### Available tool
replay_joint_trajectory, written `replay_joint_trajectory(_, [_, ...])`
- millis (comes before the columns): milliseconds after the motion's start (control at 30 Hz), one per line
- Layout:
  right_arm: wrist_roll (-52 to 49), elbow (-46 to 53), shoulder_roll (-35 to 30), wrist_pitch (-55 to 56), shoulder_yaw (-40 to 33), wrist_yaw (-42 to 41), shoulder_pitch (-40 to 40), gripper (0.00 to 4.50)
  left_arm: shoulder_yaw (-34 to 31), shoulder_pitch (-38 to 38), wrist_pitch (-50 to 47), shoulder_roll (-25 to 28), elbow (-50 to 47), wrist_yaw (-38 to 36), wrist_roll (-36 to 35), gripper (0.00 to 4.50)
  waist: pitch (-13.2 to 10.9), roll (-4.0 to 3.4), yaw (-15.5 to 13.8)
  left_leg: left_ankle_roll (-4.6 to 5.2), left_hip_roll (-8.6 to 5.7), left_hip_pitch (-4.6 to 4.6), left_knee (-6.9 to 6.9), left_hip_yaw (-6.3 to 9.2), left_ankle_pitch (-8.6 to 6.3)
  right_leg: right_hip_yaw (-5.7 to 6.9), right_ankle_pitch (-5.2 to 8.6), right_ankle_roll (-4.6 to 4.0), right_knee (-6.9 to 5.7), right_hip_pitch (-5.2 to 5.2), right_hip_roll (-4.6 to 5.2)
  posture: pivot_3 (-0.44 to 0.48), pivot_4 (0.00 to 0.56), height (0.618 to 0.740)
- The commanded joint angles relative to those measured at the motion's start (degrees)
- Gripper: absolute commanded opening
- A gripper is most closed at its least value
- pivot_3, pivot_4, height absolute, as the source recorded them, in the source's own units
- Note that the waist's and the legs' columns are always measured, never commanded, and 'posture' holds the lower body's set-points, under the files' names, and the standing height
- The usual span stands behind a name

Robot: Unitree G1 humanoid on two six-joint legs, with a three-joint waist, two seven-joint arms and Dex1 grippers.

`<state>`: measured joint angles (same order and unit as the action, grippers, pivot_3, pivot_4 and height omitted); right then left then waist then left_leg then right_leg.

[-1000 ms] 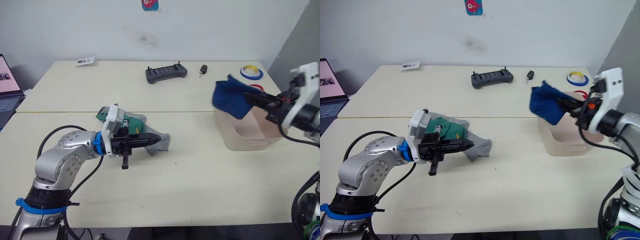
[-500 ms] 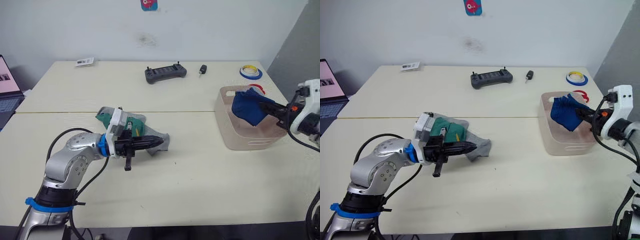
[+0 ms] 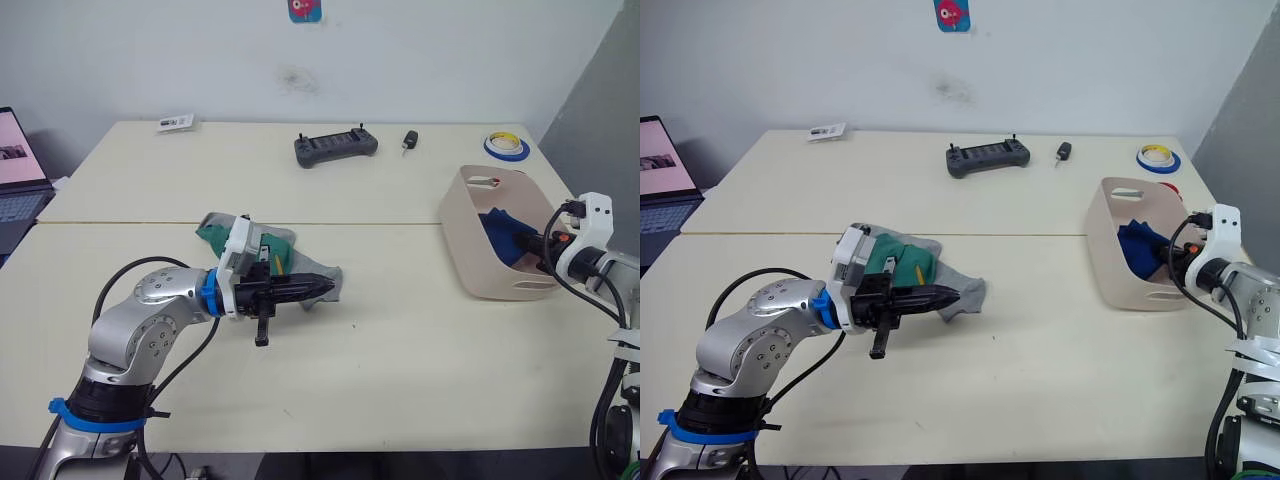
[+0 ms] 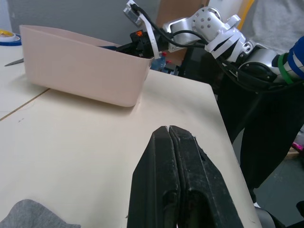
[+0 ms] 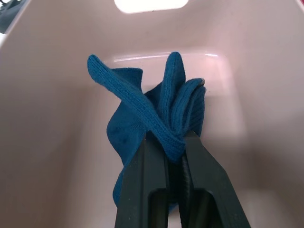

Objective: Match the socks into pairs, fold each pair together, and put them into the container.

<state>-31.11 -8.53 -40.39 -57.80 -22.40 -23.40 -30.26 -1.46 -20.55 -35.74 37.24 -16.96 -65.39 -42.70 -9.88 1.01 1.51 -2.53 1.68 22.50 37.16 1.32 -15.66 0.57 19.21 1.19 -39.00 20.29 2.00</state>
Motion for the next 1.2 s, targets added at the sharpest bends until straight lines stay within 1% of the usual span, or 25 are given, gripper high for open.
replay_joint_trajectory(33, [1.7, -1.0, -0.5, 0.2, 0.6, 0.8, -0.5, 0.01, 0.3, -1.1, 0.1, -0.5, -1.8, 0.3, -0.9, 0.0, 0.0, 0.01, 0.0, 0.01, 0.0, -0.04, 0.0, 0.0, -0.01, 0.0, -0.01, 0.01, 0.0, -0.04, 0.0, 0.0, 0.15, 0.74])
replay_joint_trajectory(133, [1.6, 1.2, -0.3, -1.0, 1.4, 0.5, -0.4, 0.01, 0.2, -0.8, 0.4, -0.5, -1.4, -0.1, -0.5, 0.0, 0.0, 0.01, 0.0, 0.0, 0.0, -0.1, 0.0, 0.0, 0.0, -0.01, -0.01, 0.02, -0.01, -0.09, -0.01, 0.0, 0.15, 0.74])
replay_joint_trajectory(300, [0.7, 7.1, 0.9, -3.9, 1.6, 2.0, 0.9, 0.01, 0.1, -0.4, 0.2, -0.4, -1.9, 0.2, -0.5, 0.0, 0.0, 0.01, 0.0, -0.03, 0.01, -0.07, -0.03, 0.0, 0.02, -0.02, -0.01, 0.02, 0.01, -0.05, -0.01, 0.0, 0.15, 0.74])
replay_joint_trajectory(433, [1.8, 10.1, 1.3, -4.3, 2.4, 3.5, 1.8, 0.01, 0.4, -0.6, 0.1, -0.7, -2.1, 0.6, -0.4, 0.0, 0.0, 0.0, -0.1, -0.04, 0.0, -0.02, -0.03, 0.0, 0.02, -0.01, -0.01, 0.02, 0.02, -0.01, 0.0, 0.0, 0.15, 0.74])
replay_joint_trajectory(500, [2.3, 10.9, 1.3, -4.0, 2.8, 4.0, 2.0, 0.67, 0.6, -0.7, 0.1, -0.9, -2.1, 0.8, -0.4, 0.0, 0.0, 0.0, -0.1, -0.04, -0.01, 0.0, -0.03, 0.0, 0.02, -0.01, -0.01, 0.02, 0.03, -0.01, 0.01, 0.0, 0.15, 0.74])
replay_joint_trajectory(567, [3.2, 11.6, 1.1, -3.4, 3.3, 4.5, 2.1, 1.2, 0.6, -1.4, 0.0, -1.4, -2.2, 1.4, -0.8, 0.0, 0.0, 0.0, -0.1, -0.04, -0.02, 0.0, -0.02, -0.01, 0.02, -0.02, -0.01, 0.02, 0.03, -0.01, 0.02, 0.0, 0.15, 0.74])
replay_joint_trajectory(767, [4.6, 13.8, 0.6, -3.1, 4.4, 4.2, 2.2, 3.33, -0.2, -2.6, -0.1, -3.0, -3.1, 3.3, -1.9, 0.0, 0.0, 0.0, 0.0, -0.04, -0.01, -0.01, -0.04, 0.0, 0.02, -0.02, -0.01, 0.02, 0.02, 0.0, 0.0, 0.0, 0.15, 0.74])
replay_joint_trajectory(867, [5.5, 15.0, 0.2, -2.7, 5.2, 4.0, 2.4, 4.37, 0.4, -4.7, 0.0, -3.0, -3.9, 4.4, -1.3, 0.0, 0.0, 0.0, 0.0, -0.06, -0.01, 0.0, -0.04, -0.01, 0.03, -0.02, -0.01, 0.02, 0.02, 0.01, 0.0, 0.0, 0.15, 0.74])
replay_joint_trajectory(900, [5.8, 15.4, 0.1, -2.6, 5.3, 4.0, 2.4, 4.47, 0.9, -5.8, -0.1, -2.9, -4.1, 4.8, -0.7, 0.0, 0.0, 0.0, 0.0, -0.06, -0.01, 0.0, -0.04, -0.01, 0.03, -0.02, -0.01, 0.02, 0.02, 0.01, 0.01, 0.0, 0.15, 0.74])
replay_joint_trajectory(1100, [7.4, 17.4, -1.0, -1.4, 6.4, 3.8, 2.4, 4.47, 4.3, -11.4, 0.0, -4.3, -4.3, 7.2, 2.4, 0.0, 0.0, 0.0, -0.1, -0.08, -0.04, 0.0, -0.02, -0.01, 0.05, -0.03, -0.01, 0.02, 0.02, 0.0, 0.01, 0.0, 0.15, 0.74])
replay_joint_trajectory(1200, [8.9, 19.7, -2.6, 0.4, 7.7, 2.7, 3.2, 4.47, 6.1, -13.8, -0.3, -6.6, -4.3, 9.1, 2.8, 0.0, 0.0, 0.0, -0.1, -0.09, -0.03, 0.02, -0.03, -0.02, 0.05, -0.03, -0.01, 0.02, 0.03, 0.02, 0.0, 0.0, 0.15, 0.74])
